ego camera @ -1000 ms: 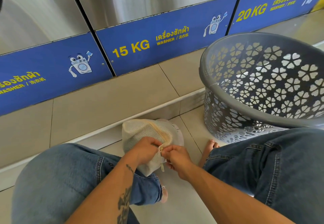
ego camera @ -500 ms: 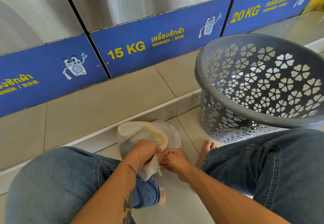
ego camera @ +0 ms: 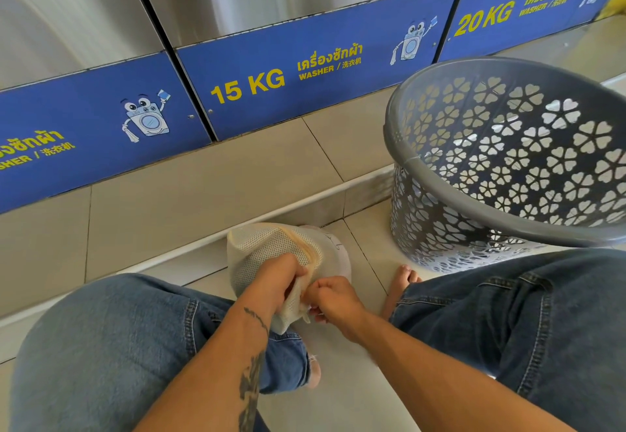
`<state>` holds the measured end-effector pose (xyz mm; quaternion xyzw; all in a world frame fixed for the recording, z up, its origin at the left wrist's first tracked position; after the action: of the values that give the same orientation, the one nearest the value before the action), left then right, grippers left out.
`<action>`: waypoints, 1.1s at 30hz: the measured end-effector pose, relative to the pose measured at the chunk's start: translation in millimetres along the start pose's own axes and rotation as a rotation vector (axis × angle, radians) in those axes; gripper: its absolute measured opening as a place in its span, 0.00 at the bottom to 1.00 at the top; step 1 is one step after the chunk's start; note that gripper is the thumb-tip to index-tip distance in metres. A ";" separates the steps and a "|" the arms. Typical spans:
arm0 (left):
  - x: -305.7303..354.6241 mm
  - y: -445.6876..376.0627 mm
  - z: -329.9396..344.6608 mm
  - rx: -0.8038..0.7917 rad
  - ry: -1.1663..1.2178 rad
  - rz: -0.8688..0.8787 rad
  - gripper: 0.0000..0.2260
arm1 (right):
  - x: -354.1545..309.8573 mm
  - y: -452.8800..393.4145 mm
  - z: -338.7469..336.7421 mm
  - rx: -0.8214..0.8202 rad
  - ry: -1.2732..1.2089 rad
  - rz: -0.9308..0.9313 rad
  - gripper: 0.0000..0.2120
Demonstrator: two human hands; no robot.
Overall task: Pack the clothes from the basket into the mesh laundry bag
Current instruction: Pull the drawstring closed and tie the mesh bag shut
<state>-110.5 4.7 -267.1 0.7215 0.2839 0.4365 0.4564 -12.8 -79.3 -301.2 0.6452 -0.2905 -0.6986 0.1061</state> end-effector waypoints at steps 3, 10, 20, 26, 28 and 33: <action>2.2 -0.1 -2.0 -0.016 0.042 -0.012 0.07 | 2.2 -0.2 0.2 -0.046 0.066 -0.044 0.11; 5.6 0.8 -0.4 0.021 -0.096 0.036 0.10 | 5.6 -5.2 -7.6 -0.064 0.156 -0.151 0.06; -0.9 15.2 -2.4 -0.157 -0.610 0.365 0.28 | -2.5 -14.2 -13.6 -0.047 0.087 -0.097 0.10; -8.0 13.4 -3.9 -0.090 -0.531 0.373 0.25 | -5.1 -8.9 -10.6 0.008 -0.197 0.047 0.13; -9.4 13.4 -3.5 -0.076 -0.547 0.361 0.22 | -7.0 -8.7 -12.3 0.028 -0.257 0.052 0.13; -7.8 13.7 -3.5 -0.074 -0.564 0.344 0.20 | -3.9 -9.2 -11.2 0.117 -0.182 -0.020 0.13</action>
<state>-117.1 -5.9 -256.9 0.8341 0.0043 0.3005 0.4626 0.6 -72.8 -302.9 0.5869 -0.3328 -0.7373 0.0346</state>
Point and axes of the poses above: each hand's wrist, its own y-axis away from the middle knuckle, its own z-axis out of the palm, x = y × z, the point moved 3 cm from there along -y, towards the middle knuckle, and after that the axes turned 8 degrees about -z, right-handed, at the moved point
